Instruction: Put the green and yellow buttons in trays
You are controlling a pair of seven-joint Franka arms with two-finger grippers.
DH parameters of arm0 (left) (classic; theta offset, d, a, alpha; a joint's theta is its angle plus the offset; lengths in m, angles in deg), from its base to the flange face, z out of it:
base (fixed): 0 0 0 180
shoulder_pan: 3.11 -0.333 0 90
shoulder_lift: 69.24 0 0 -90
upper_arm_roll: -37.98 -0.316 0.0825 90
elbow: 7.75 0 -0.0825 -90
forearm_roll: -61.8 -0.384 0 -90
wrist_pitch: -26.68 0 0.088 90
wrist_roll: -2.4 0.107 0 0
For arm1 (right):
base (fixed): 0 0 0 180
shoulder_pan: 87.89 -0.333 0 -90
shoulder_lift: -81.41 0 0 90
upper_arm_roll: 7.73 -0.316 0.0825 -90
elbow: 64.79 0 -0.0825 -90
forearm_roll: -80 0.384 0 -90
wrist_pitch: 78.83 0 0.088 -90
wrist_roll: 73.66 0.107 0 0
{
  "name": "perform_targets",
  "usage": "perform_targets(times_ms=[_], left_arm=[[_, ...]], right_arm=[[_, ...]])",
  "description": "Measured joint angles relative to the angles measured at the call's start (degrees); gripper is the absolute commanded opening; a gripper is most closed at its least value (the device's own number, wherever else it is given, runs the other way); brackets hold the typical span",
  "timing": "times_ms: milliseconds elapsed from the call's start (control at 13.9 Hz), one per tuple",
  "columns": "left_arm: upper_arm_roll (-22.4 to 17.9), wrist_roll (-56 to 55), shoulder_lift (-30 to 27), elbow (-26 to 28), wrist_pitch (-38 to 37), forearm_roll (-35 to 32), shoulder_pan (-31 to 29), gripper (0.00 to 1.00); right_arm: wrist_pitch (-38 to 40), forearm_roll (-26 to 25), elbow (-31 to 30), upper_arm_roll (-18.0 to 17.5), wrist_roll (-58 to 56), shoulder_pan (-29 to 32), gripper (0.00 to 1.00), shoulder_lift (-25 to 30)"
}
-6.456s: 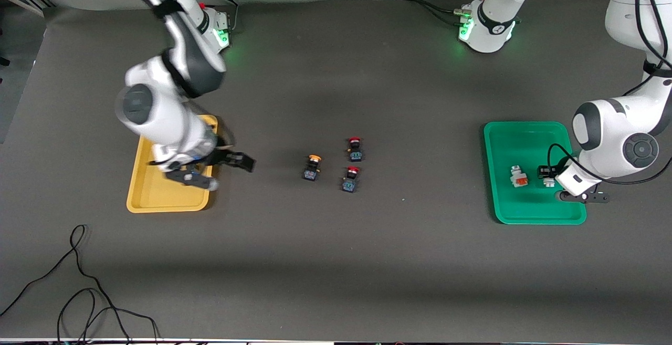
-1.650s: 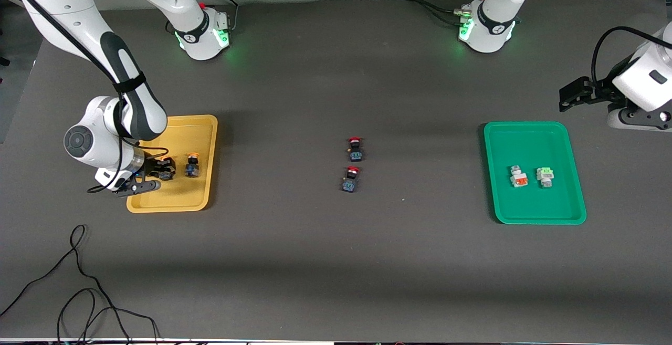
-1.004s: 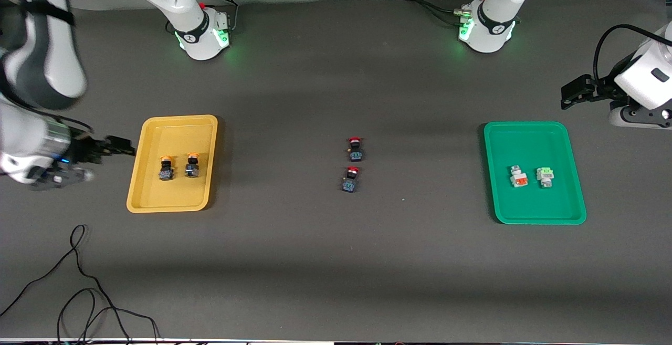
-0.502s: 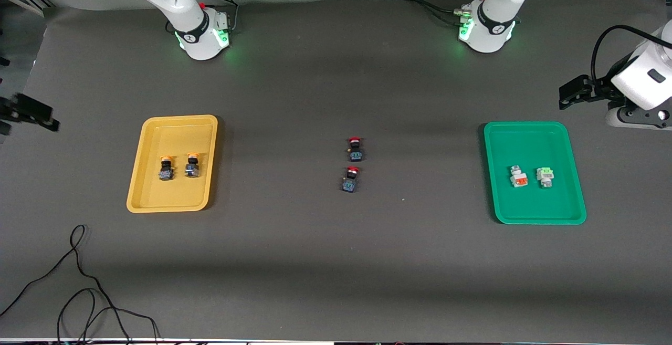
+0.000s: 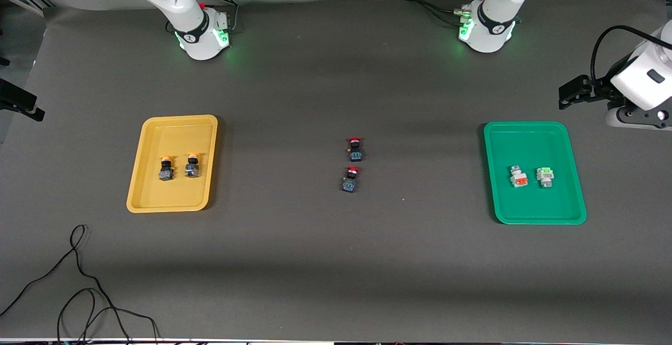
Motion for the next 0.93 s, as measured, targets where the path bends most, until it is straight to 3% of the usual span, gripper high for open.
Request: perform_targets(times_ms=[932], left_arm=[[0.01, 0.00, 0.00, 0.07, 0.00, 0.00, 0.00, 1.00]], right_arm=[[0.97, 1.74, -3.96, -0.01, 2.66, 0.13, 1.00, 2.29]])
